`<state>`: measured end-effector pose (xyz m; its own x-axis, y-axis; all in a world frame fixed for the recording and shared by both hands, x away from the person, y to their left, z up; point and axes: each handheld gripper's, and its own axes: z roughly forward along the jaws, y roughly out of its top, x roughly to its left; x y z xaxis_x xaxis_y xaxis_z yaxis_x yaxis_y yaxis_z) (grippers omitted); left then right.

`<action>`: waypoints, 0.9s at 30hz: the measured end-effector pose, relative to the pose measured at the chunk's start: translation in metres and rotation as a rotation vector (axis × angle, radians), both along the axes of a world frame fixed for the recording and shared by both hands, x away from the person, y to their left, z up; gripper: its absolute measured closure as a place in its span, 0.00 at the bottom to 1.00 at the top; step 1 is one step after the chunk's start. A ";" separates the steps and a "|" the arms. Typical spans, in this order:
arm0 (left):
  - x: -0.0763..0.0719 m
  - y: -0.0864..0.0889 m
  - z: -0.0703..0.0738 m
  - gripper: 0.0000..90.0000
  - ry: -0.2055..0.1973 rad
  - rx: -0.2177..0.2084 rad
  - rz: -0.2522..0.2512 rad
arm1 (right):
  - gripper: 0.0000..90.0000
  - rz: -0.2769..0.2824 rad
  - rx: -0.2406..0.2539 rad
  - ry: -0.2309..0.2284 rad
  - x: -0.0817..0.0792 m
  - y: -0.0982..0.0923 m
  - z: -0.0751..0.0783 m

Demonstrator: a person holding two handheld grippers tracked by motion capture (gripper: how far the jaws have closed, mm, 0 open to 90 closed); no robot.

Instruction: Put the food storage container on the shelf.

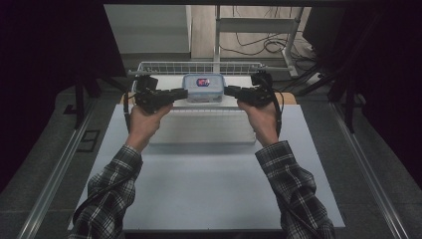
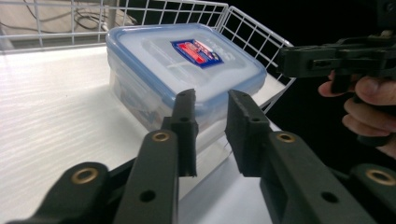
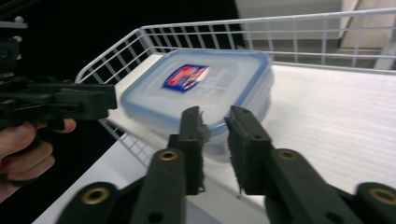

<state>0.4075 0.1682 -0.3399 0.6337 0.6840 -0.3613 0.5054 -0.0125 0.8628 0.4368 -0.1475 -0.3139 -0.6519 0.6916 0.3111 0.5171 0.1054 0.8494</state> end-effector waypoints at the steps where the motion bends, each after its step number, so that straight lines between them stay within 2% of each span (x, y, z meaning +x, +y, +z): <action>1: -0.002 0.000 0.000 0.84 -0.005 0.012 0.010 | 0.88 0.008 -0.010 -0.002 -0.001 0.000 -0.001; 5: -0.008 0.000 -0.002 0.91 -0.017 0.018 0.010 | 0.95 0.047 -0.032 -0.005 -0.007 0.003 -0.011; 9: -0.010 -0.006 -0.005 0.95 -0.005 0.016 -0.035 | 0.96 0.082 -0.056 0.002 -0.008 0.008 -0.020; 12: -0.006 -0.009 -0.006 0.95 0.001 0.051 -0.006 | 0.96 0.082 -0.063 -0.001 -0.005 0.011 -0.025; 15: 0.001 -0.009 -0.008 0.95 0.014 0.036 0.003 | 0.96 0.069 -0.060 0.003 -0.001 0.012 -0.025; 17: 0.004 -0.009 -0.008 0.95 0.014 0.039 0.015 | 0.97 0.064 -0.056 0.003 0.002 0.013 -0.024; 20: 0.006 -0.008 -0.009 0.94 0.020 0.016 0.014 | 0.97 0.062 -0.057 0.004 0.005 0.015 -0.022; 24: -0.001 -0.009 -0.010 0.89 0.010 0.023 -0.008 | 0.96 0.062 -0.057 0.000 0.005 0.014 -0.023; 27: -0.008 -0.008 -0.011 0.82 -0.002 0.027 -0.018 | 0.91 0.062 -0.051 -0.003 0.003 0.011 -0.024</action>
